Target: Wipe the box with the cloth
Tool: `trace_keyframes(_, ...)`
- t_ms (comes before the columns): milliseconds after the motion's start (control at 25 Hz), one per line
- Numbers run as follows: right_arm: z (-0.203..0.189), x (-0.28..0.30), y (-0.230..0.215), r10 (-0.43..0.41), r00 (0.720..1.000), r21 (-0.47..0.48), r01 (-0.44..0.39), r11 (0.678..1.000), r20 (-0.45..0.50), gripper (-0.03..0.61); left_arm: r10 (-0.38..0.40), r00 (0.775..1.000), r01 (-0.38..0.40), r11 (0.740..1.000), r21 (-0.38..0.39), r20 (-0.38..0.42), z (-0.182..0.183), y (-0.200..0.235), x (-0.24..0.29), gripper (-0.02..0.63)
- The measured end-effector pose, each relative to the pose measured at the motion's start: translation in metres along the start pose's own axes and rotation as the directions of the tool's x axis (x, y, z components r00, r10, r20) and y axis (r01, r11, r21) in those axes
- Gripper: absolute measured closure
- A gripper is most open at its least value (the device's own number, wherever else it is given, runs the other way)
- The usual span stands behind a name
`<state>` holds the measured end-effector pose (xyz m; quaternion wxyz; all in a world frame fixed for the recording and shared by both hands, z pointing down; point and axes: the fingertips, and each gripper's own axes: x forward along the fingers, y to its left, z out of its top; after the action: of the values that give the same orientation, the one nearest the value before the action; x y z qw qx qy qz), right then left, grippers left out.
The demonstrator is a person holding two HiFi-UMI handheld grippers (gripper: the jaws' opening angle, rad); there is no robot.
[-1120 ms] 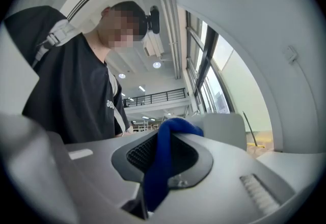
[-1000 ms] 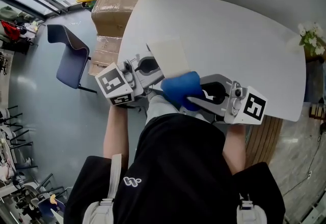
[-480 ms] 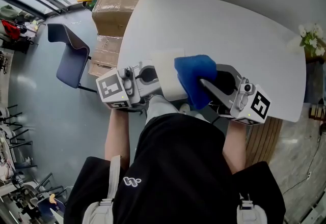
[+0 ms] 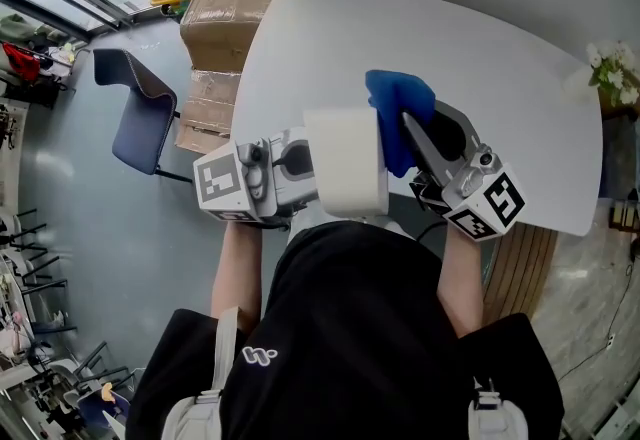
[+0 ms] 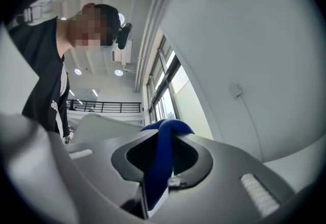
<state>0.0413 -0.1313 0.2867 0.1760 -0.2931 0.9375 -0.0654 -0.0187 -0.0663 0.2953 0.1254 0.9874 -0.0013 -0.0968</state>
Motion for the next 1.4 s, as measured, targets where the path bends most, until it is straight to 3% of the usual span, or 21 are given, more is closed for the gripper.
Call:
trace_keyframes(200, -0.019, -0.003, -0.003, -0.029, 0.996, -0.029, 0.027, 0.999, -0.087, 0.522, 0.049, 0.996, -0.051, 0.999, 0.016, 0.073, 0.019, 0.01, -0.011, 0.56)
trace_keyframes(400, -0.029, -0.002, 0.016, 0.068, 0.989, -0.014, -0.07, 0.997, -0.132, 0.523, 0.183, 0.981, -0.187, 0.982, 0.04, 0.07, 0.025, 0.039, -0.022, 0.56)
trace_keyframes(600, -0.032, -0.002, 0.047, 0.223, 0.963, 0.008, -0.224, 0.974, -0.154, 0.523, 0.302, 0.953, -0.301, 0.953, 0.034, -0.001, 0.006, 0.062, -0.035, 0.56)
trace_keyframes(920, -0.015, -0.008, 0.06, 0.327, 0.943, 0.086, -0.321, 0.943, -0.065, 0.523, 0.404, 0.911, -0.403, 0.915, 0.031, -0.088, -0.018, 0.081, -0.047, 0.56)
trace_keyframes(1080, -0.002, -0.013, 0.048, 0.264, 0.964, 0.093, -0.264, 0.96, 0.014, 0.522, 0.443, 0.877, -0.434, 0.896, 0.092, -0.185, -0.036, 0.084, -0.048, 0.56)
trace_keyframes(1240, -0.001, -0.016, 0.022, 0.118, 0.993, 0.066, -0.119, 0.991, 0.014, 0.523, 0.461, 0.831, -0.428, 0.887, 0.172, -0.311, -0.058, 0.086, -0.047, 0.56)
trace_keyframes(1400, -0.009, -0.021, -0.001, -0.023, 1.0, 0.051, 0.023, 0.998, -0.01, 0.522, 0.466, 0.789, -0.412, 0.885, 0.218, -0.4, -0.077, 0.086, -0.044, 0.56)
